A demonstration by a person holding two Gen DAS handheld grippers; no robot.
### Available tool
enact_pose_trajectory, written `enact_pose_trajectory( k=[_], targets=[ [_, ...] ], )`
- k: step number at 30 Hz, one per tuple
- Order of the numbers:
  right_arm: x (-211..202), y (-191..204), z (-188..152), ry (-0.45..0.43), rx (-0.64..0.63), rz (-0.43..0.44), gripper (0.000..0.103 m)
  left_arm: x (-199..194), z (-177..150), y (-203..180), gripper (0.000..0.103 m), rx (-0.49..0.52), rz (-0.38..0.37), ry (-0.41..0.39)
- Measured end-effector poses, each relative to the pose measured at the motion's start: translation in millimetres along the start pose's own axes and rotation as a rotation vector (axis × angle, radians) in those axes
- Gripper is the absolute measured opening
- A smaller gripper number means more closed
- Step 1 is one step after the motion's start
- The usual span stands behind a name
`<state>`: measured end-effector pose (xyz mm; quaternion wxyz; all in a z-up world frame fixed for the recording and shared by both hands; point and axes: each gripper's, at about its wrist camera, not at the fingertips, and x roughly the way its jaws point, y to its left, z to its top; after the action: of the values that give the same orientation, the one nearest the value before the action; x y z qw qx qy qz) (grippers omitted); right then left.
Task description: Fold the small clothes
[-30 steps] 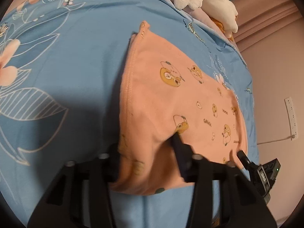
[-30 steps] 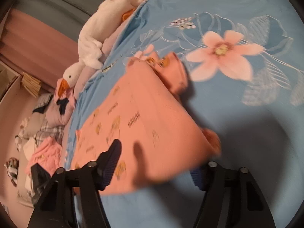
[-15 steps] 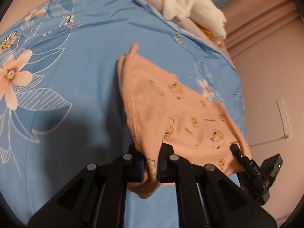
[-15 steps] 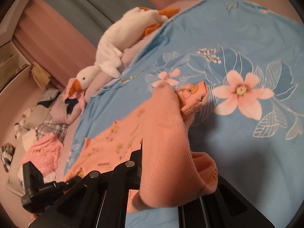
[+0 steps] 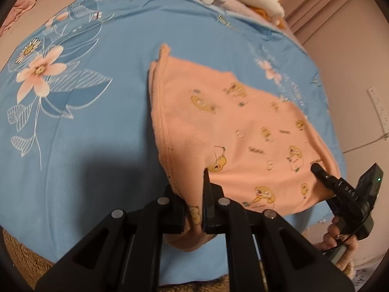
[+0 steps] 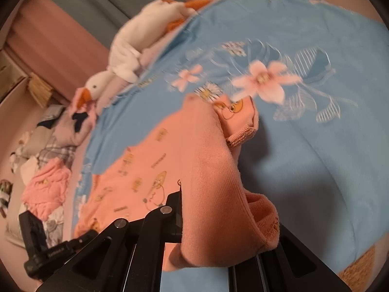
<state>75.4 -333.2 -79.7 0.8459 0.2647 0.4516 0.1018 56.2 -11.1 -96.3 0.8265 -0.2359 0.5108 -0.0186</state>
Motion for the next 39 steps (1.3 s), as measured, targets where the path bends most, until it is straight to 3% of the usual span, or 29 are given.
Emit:
enact_pose_trajectory(
  k=[6, 12, 16, 22, 30, 39],
  targets=[
    [9.1, -5.0, -1.1, 0.018, 0.014, -0.049, 0.009, 9.7, -9.7, 9.4, 0.017, -0.012, 0.03, 0.027],
    [-1.4, 37.4, 5.2, -0.053, -0.157, -0.12, 0.009, -0.7, -12.3, 17.1, 0.026, -0.03, 0.029, 0.028],
    [-9.3, 78.1, 12.8, -0.096, -0.29, -0.088, 0.009, -11.4, -11.5, 29.2, 0.026, -0.059, 0.016, 0.024],
    [-4.2, 130.6, 11.2, -0.085, -0.45, -0.033, 0.009, -26.6, -13.6, 43.1, 0.031, -0.089, 0.026, 0.003],
    [30.8, 190.3, -24.1, 0.034, -0.65, 0.027, 0.009, -38.6, -14.4, 59.2, 0.032, -0.124, 0.064, -0.02],
    [83.4, 198.2, -68.6, 0.242, -0.708, 0.014, 0.009, -48.3, -15.9, 74.1, 0.032, -0.159, 0.088, -0.033]
  ],
)
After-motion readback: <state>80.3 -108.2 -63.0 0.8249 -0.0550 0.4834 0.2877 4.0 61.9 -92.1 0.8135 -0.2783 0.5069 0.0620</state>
